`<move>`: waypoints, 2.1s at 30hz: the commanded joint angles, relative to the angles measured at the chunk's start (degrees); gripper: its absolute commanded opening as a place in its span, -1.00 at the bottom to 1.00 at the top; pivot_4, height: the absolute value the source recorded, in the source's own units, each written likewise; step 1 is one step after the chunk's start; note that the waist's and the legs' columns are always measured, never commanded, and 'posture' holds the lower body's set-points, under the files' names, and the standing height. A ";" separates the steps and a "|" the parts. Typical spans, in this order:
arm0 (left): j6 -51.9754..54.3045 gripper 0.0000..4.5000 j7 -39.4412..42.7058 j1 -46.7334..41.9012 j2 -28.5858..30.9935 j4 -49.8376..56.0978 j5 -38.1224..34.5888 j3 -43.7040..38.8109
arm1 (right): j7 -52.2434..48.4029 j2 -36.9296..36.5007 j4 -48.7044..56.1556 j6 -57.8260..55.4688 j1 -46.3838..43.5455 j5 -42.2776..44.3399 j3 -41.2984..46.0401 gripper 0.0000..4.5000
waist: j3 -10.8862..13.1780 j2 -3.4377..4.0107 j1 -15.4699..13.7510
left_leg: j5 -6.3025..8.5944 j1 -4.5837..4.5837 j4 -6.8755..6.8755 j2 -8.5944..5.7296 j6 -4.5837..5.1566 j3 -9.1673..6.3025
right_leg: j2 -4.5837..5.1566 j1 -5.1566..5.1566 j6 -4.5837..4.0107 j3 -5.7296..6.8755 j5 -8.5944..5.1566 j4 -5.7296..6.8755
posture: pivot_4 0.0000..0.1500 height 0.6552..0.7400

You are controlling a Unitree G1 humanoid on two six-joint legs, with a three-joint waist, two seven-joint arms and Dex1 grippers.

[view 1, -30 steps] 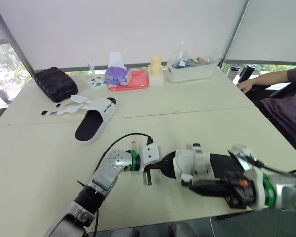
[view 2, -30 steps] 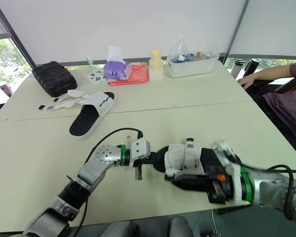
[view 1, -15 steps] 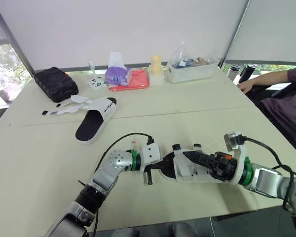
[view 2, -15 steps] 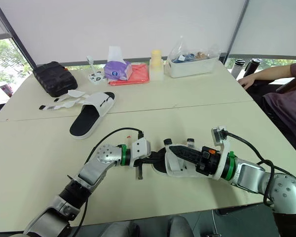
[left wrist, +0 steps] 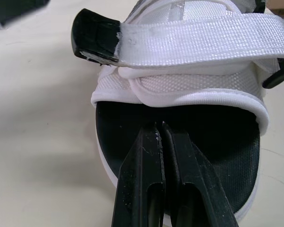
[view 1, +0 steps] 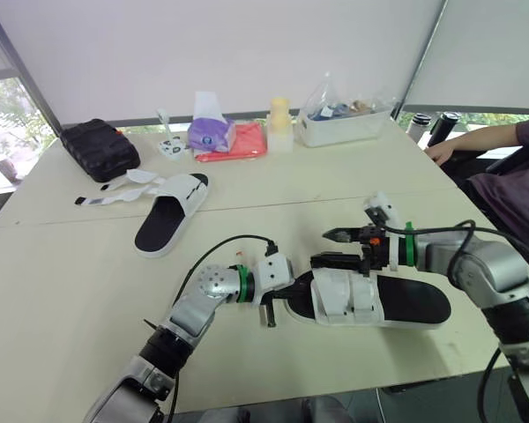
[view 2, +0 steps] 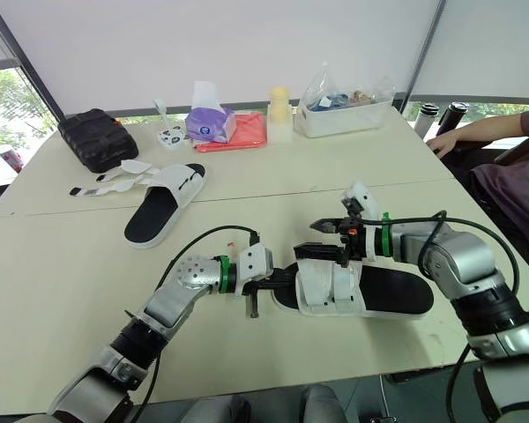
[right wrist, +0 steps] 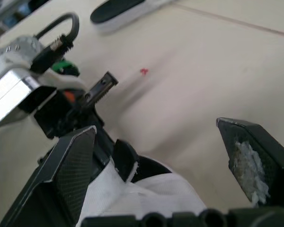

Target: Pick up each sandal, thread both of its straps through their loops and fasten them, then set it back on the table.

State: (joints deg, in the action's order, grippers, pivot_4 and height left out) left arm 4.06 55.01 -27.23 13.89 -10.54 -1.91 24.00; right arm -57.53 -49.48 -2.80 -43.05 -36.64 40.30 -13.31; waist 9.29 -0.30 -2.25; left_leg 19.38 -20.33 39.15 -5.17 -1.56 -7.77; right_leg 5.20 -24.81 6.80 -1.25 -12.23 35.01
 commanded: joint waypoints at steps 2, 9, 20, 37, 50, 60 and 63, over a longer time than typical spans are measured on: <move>0.75 -0.94 -1.14 1.11 0.26 -0.27 1.03 0.28 | -7.54 0.59 -3.66 -1.64 -3.38 -3.24 -1.24 0.96 | 0.00 0.00 -0.01 | 0.00 -0.01 -0.01 0.00 0.00 -0.02 | 0.00 -0.01 0.00 0.01 0.00 0.00 | 1.00 1.00; 1.16 -0.94 -1.93 1.70 0.40 0.46 0.94 0.10 | -14.80 0.85 -2.83 -6.03 -4.33 -4.53 -1.50 -0.23 | 0.00 0.00 0.04 | 0.01 -0.04 -0.01 0.00 0.01 -0.01 | 0.02 -0.06 -0.01 0.01 0.00 0.01 | 1.00 1.00; 0.89 -0.94 -1.78 1.71 0.75 0.37 1.02 0.23 | -17.57 0.39 5.63 -11.81 -2.13 3.56 9.59 -0.98 | 0.00 0.01 -0.01 | 0.01 -0.09 -0.01 0.00 0.00 0.00 | 0.03 -0.15 -0.01 0.01 0.01 0.05 | 1.00 1.00; 0.37 -0.94 -1.35 1.41 0.54 -0.07 1.15 0.70 | -3.55 4.49 0.96 -13.56 3.89 -0.54 14.87 -0.98 | 0.00 0.01 0.06 | 0.01 -0.07 -0.01 -0.03 0.00 0.03 | 0.07 -0.15 -0.04 0.00 0.03 0.10 | 1.00 1.00; 0.53 -0.94 -1.63 1.53 0.65 0.13 1.24 0.61 | -2.99 4.14 0.64 -4.17 6.70 -10.93 8.24 -0.87 | -0.01 0.01 0.13 | 0.00 0.02 -0.01 -0.02 -0.01 0.04 | 0.05 -0.07 -0.04 -0.01 0.03 0.11 | 1.00 1.00; -0.03 -0.94 -1.29 1.31 0.81 -0.28 1.17 0.43 | 0.12 4.03 -0.03 -2.74 5.56 -9.53 16.44 0.98 | -0.01 0.02 0.06 | -0.01 -0.02 -0.01 -0.02 -0.02 0.03 | 0.05 -0.09 -0.04 -0.01 0.03 0.11 | 1.00 1.00; -0.70 -0.94 -1.18 1.42 1.65 0.31 0.73 -0.57 | 0.46 2.45 1.93 -8.03 6.66 -5.26 21.73 0.98 | -0.01 0.02 0.06 | -0.01 -0.03 -0.01 -0.02 -0.02 0.03 | 0.05 -0.10 -0.04 -0.01 0.03 0.11 | 1.00 1.00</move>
State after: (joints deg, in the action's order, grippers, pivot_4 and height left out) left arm 3.15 53.60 -26.34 14.18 -9.92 -1.80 23.85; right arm -57.38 -45.68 -3.15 -48.75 -29.71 32.06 4.08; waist 9.29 -0.28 -2.19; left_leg 19.38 -20.36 39.14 -5.19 -1.58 -7.75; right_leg 5.24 -24.92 6.76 -1.26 -12.19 35.12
